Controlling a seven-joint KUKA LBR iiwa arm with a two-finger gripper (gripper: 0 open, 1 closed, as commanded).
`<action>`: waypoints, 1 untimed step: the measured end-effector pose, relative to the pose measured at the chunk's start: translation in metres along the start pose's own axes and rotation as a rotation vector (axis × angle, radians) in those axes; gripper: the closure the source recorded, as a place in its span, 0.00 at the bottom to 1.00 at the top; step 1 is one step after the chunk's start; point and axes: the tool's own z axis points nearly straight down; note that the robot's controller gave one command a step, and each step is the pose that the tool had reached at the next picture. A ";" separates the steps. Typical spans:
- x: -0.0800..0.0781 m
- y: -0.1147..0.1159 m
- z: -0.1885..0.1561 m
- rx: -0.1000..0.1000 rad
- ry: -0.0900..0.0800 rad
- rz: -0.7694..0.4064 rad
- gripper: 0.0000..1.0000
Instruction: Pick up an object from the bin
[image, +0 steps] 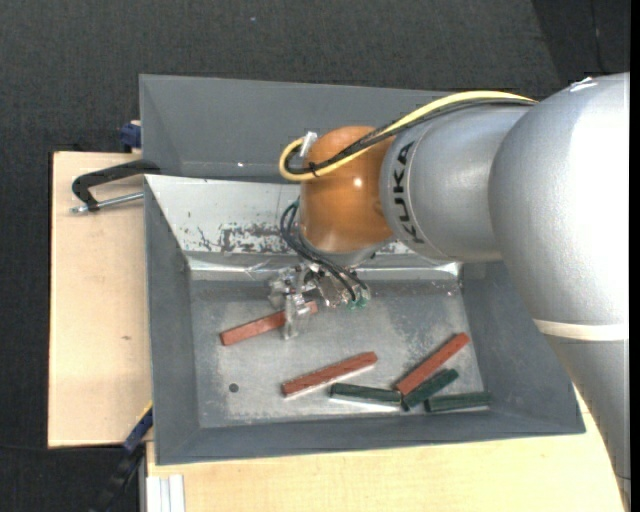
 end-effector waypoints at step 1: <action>0.000 0.000 0.000 0.000 0.000 0.000 1.00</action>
Offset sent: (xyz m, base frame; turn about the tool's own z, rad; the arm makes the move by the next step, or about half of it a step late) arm -0.0173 -0.0029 0.1410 0.0393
